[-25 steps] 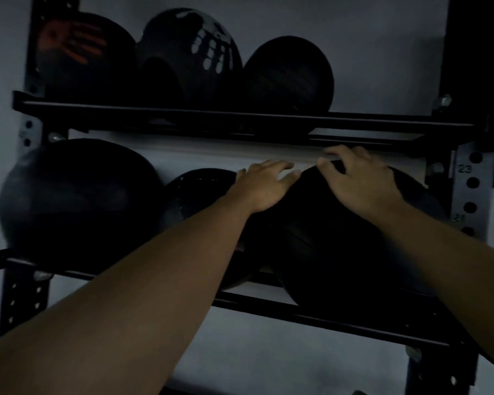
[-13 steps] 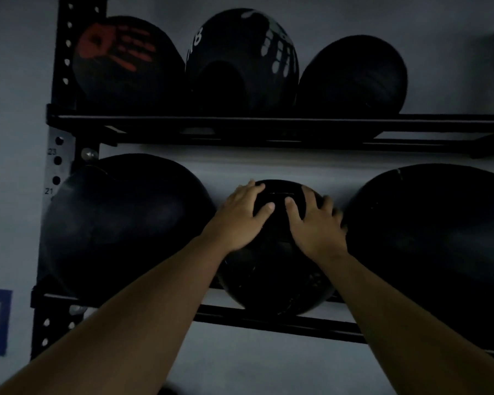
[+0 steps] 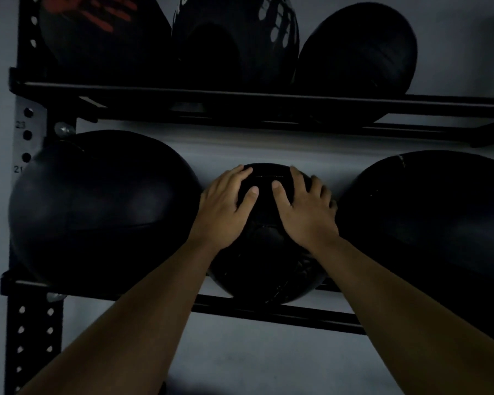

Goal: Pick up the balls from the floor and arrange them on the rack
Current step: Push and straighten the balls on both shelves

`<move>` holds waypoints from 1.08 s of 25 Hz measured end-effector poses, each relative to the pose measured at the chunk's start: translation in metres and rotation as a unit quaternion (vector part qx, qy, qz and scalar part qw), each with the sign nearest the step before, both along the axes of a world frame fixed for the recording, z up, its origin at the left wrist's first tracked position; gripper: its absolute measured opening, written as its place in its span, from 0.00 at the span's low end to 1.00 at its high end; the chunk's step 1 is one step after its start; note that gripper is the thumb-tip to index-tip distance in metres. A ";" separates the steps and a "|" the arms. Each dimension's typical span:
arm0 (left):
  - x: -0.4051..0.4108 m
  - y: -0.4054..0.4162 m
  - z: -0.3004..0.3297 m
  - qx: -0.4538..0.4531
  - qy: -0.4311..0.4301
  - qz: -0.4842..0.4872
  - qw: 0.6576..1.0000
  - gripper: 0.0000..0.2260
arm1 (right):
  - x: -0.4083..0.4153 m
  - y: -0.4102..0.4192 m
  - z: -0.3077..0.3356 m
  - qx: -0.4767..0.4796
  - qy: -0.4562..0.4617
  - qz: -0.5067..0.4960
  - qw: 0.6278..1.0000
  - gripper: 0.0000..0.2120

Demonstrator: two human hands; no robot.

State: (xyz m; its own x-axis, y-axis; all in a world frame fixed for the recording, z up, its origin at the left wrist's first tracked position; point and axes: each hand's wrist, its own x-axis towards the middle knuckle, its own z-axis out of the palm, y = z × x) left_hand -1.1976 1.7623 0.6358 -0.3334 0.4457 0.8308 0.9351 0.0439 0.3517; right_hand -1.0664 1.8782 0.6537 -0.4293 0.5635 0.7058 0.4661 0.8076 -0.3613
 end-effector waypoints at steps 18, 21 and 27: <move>-0.102 -0.169 0.065 -0.097 0.067 0.231 0.966 0.26 | -0.107 -0.149 0.056 0.032 -0.009 0.128 0.991 0.32; -0.154 -0.215 0.065 -0.056 -0.037 0.232 0.970 0.29 | -0.163 -0.200 0.059 0.027 -0.001 0.140 0.990 0.33; -0.196 -0.227 0.048 -0.014 -0.137 0.112 0.984 0.30 | -0.214 -0.224 0.051 0.028 0.005 0.083 0.996 0.36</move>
State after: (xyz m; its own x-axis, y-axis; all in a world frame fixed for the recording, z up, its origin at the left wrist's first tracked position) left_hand -1.3939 1.5355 0.6842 -0.6357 0.3567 0.6846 0.7711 0.2508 0.5853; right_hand -1.2807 1.6538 0.7046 -0.5067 0.4448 0.7386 0.3213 0.8924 -0.3170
